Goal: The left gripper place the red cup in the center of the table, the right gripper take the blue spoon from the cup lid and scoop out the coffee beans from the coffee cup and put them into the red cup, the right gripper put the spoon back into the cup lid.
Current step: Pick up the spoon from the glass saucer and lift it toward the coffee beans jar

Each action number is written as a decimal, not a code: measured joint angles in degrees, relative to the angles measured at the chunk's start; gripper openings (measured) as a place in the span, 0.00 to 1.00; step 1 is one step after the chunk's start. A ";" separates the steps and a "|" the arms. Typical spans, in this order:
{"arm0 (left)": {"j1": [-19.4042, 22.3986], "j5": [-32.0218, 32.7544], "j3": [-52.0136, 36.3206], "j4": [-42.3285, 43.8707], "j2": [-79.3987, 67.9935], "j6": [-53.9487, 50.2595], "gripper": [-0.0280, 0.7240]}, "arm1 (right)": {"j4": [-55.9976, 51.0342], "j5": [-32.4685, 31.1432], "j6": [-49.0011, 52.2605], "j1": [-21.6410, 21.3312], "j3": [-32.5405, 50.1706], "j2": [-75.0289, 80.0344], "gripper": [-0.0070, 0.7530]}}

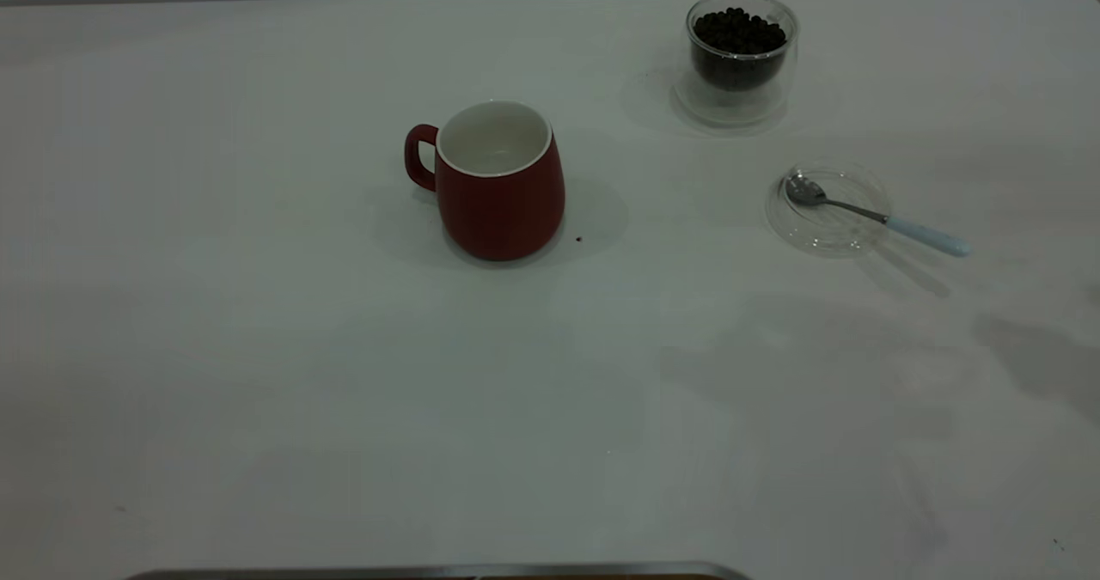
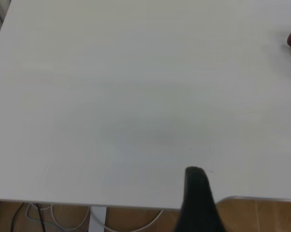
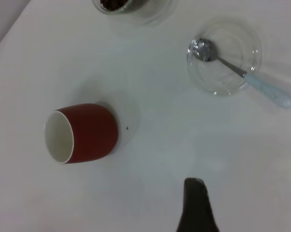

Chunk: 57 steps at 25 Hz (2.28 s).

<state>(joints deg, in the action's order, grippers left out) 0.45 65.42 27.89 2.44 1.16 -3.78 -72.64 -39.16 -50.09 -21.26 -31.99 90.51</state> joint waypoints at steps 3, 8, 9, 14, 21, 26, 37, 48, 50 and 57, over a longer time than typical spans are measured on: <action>0.00 0.00 0.00 0.00 0.00 0.00 0.82 | -4.57 -0.45 -4.92 -0.13 -0.06 5.60 0.76; 0.00 0.00 0.00 0.00 0.00 0.00 0.82 | -12.92 -2.71 -13.92 -0.26 -0.31 15.30 0.76; 0.00 0.00 0.00 0.00 0.00 0.00 0.82 | -14.36 -3.17 -15.86 -0.26 -0.47 17.42 0.76; 0.00 0.00 0.00 0.00 0.00 -0.16 0.82 | -23.04 -6.51 -24.65 -0.26 -0.65 26.79 0.76; 0.00 0.00 0.00 0.00 0.00 -0.05 0.82 | -29.67 -11.62 -33.53 -0.26 -2.29 38.62 0.76; 0.00 0.00 0.00 0.00 0.00 -0.05 0.82 | -29.86 -13.16 -35.00 -0.26 -5.23 43.69 0.76; 0.00 0.00 0.00 0.00 0.00 -0.05 0.82 | -29.86 -13.58 -35.62 -0.10 -11.11 47.53 0.76; 0.00 0.00 0.00 0.00 0.00 -0.05 0.82 | -29.86 -12.67 -35.41 2.38 -14.07 48.66 0.76; 0.00 0.00 0.00 0.00 0.00 -0.05 0.82 | -29.86 -12.68 -35.31 2.99 -14.66 49.16 0.76; 0.00 0.00 0.00 0.00 0.00 -0.05 0.82 | -29.86 -12.68 -34.13 4.69 -16.69 51.07 0.67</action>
<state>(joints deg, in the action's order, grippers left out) 0.45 65.42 27.89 2.44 1.16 -3.83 -102.50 -51.84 -84.22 -16.57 -48.68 141.58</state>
